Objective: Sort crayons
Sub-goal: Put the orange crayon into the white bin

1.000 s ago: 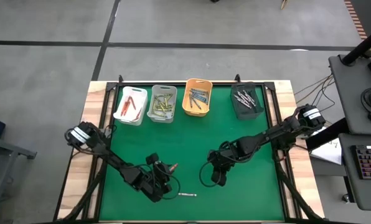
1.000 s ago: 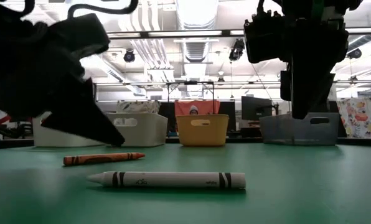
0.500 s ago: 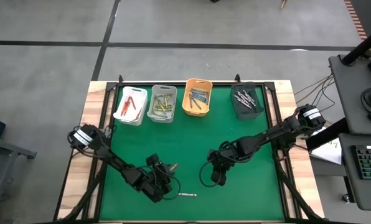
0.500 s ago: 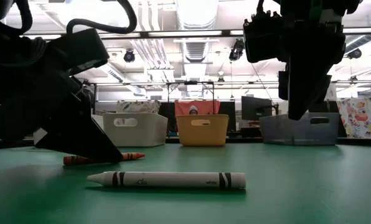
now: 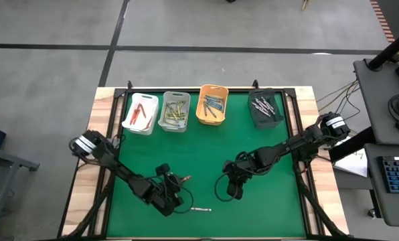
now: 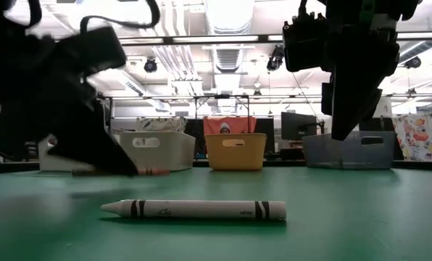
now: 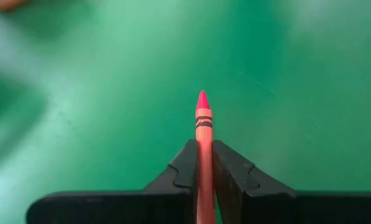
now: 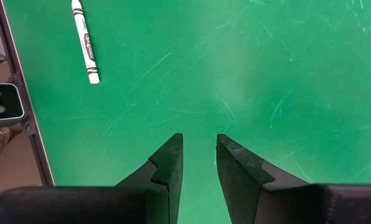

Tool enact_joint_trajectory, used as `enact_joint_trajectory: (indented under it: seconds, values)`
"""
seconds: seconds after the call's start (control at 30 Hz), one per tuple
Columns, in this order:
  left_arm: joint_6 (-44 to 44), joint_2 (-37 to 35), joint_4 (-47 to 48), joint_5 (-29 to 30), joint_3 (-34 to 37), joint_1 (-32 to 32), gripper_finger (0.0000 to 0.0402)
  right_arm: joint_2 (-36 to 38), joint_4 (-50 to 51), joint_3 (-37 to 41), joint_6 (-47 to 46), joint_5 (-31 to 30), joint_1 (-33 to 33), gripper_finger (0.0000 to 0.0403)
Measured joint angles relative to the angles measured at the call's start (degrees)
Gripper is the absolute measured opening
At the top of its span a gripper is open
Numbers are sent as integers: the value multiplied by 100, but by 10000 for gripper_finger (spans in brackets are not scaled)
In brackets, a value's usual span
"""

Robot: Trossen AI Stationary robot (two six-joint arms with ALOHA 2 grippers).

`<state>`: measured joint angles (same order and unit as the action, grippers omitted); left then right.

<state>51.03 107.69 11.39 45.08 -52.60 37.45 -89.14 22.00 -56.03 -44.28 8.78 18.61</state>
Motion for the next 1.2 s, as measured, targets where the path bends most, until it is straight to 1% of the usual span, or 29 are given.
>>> enact_joint_trajectory:
  seconds: [0.1, 0.17, 0.33, 0.5, 0.57, 0.63, 0.7, 0.77, 0.83, 0.93, 1.0, 1.03, 1.13, 1.2]
  values:
    - [-97, -433, 583, 60, 0, -78, 6, 0, 0, 0, 55, -1, 0, 86]
    - [-105, -797, 1131, 124, 0, -222, 4, 0, -2, 0, 78, -6, 0, 86]
    - [-105, -1853, 2733, 236, -2, -841, 2, 0, -33, 0, 172, -186, 0, 81]
    - [-124, -2915, 4233, 296, -7, -1875, 1, 0, -42, 0, 211, -286, 0, 79]
    - [-131, -3236, 4828, 294, -7, -2453, 1, 0, -43, 0, 226, -296, 0, 79]
    - [-239, -3502, 5177, 296, 1, -3125, 1, 0, -46, 0, 241, -298, 0, 79]
    - [-626, -3695, 5175, 199, 33, -3845, 1, 0, -67, 0, 273, -300, -1, 79]
    - [-1174, -3783, 4972, -19, 65, -4543, 1, 0, -112, 0, 310, -299, -13, 79]
    - [-1768, -3793, 4662, -278, 97, -5266, 1, 0, -149, 0, 333, -299, -13, 79]
    - [-2586, -3688, 4122, -803, 151, -6160, 1, 0, -151, 0, 339, -299, -13, 79]
    - [-3001, -3578, 3871, -1068, 193, -6595, 2, 0, -149, 0, 340, -299, -13, 79]
    - [-3109, -3520, 3788, -1109, 206, -6764, 4, 0, -151, 0, 340, -299, -13, 79]
    - [-3250, -3360, 3747, -1114, 240, -7133, 12, 0, -150, 0, 370, -299, -13, 79]
    - [-3309, -3271, 3747, -1112, 282, -7252, 19, 0, -149, 0, 398, -298, -13, 79]
